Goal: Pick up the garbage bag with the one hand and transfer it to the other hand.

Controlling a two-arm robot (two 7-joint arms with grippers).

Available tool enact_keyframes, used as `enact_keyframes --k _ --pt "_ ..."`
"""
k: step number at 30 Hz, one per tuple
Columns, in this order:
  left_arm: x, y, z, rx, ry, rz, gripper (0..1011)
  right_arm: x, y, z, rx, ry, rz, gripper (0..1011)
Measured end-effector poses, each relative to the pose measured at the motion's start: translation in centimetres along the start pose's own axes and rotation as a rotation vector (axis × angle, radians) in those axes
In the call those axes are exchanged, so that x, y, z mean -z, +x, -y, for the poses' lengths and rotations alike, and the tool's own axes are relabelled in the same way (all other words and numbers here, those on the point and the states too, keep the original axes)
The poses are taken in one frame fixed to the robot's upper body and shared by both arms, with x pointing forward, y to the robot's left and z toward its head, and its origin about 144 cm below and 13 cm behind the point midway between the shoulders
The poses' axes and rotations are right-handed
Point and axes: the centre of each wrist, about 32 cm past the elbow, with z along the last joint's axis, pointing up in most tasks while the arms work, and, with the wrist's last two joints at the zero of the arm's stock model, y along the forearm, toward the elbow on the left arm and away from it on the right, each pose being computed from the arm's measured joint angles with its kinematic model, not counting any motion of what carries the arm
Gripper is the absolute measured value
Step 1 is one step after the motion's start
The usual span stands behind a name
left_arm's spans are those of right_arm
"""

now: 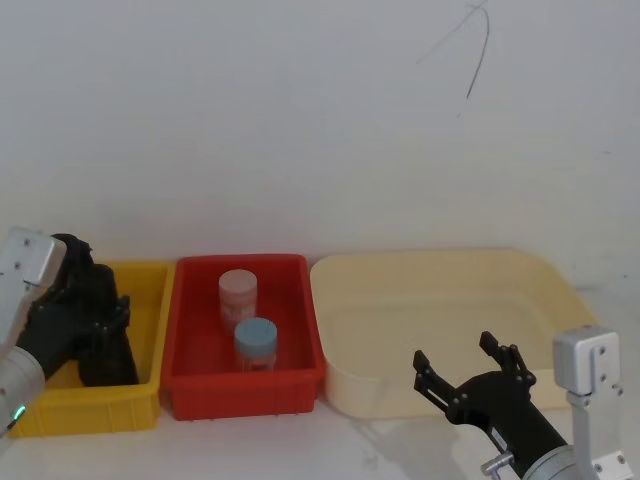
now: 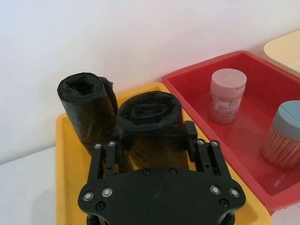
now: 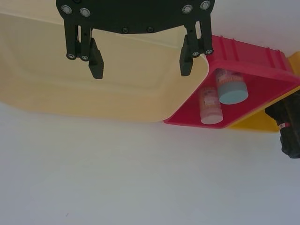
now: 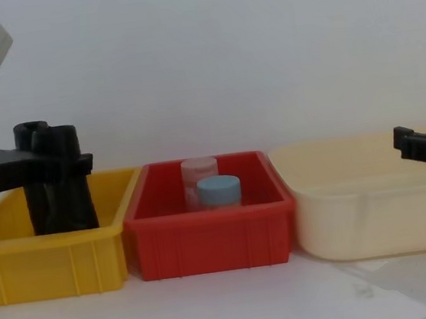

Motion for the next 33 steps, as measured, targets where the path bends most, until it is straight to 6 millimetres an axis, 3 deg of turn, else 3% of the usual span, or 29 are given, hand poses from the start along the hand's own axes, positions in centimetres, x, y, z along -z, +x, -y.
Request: enact_keyframes --k 5,14,21,33 --pt "0.0 0.0 0.1 0.002 0.002 0.001 602 0.0 0.0 0.0 0.000 0.000 0.000 1000" --pt "-0.8 -0.1 0.0 0.023 -0.014 0.003 533 0.0 0.0 0.0 0.000 0.000 0.000 1000" --pt "-3.0 -0.2 0.1 0.058 -0.061 0.006 495 0.0 0.0 0.0 0.000 0.000 0.000 1000" --pt "-9.1 -0.5 1.1 0.129 -0.190 0.018 431 0.0 0.0 0.0 0.000 0.000 0.000 1000"
